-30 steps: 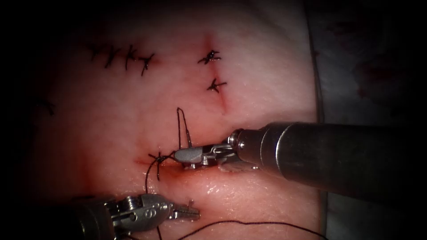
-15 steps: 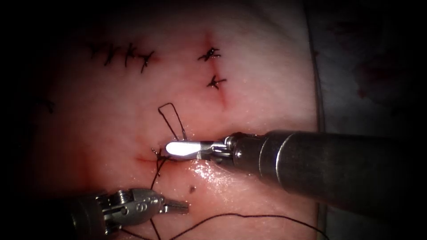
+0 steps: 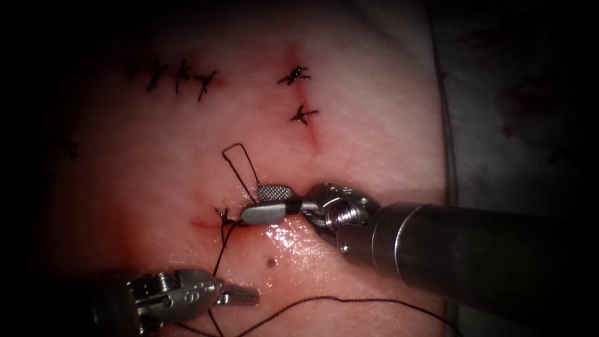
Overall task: Wound Closure
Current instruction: Throw the needle with the right gripper through the bottom of the tissue, then use the left needle driver to pull the needle through.
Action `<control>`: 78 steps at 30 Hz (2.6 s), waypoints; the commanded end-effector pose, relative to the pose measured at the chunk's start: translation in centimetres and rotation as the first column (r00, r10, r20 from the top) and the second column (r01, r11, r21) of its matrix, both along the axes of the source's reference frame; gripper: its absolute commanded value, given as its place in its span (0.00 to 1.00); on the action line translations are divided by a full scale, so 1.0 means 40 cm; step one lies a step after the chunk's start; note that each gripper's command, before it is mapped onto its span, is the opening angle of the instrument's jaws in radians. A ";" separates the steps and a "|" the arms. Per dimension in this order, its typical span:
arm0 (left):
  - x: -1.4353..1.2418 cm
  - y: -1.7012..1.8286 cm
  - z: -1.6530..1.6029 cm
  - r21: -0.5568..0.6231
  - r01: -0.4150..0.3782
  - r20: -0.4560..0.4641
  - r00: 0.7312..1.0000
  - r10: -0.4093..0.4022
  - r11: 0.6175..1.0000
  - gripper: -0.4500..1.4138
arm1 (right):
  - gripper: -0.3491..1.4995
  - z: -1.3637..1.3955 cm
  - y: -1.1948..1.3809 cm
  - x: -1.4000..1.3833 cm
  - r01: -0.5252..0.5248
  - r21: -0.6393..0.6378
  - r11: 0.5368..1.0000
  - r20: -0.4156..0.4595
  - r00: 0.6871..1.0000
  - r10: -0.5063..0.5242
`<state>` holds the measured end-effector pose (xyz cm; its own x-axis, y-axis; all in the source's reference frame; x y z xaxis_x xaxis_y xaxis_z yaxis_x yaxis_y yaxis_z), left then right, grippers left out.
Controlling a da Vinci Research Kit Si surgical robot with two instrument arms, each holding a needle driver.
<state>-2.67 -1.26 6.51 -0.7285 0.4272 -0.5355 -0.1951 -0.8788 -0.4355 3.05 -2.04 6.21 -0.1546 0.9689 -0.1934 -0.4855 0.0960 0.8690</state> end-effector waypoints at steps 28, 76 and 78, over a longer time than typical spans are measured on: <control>-0.0102 0.0120 0.0045 -0.166 0.273 0.350 0.914 -0.202 0.948 0.47 | 0.52 0.0097 0.0049 -0.0114 -0.024 0.005 1.000 0.012 1.000 0.024; -0.0093 0.0291 -0.0140 0.974 0.177 0.003 0.604 -0.797 0.138 0.00 | 0.00 0.0154 0.0002 -0.0130 -0.054 -0.008 0.999 0.042 0.998 0.054; -0.0090 0.0303 -0.0157 0.985 0.149 -0.022 0.606 -0.796 0.086 0.00 | 0.00 0.0157 0.0000 -0.0130 -0.054 -0.003 0.999 0.043 0.998 0.054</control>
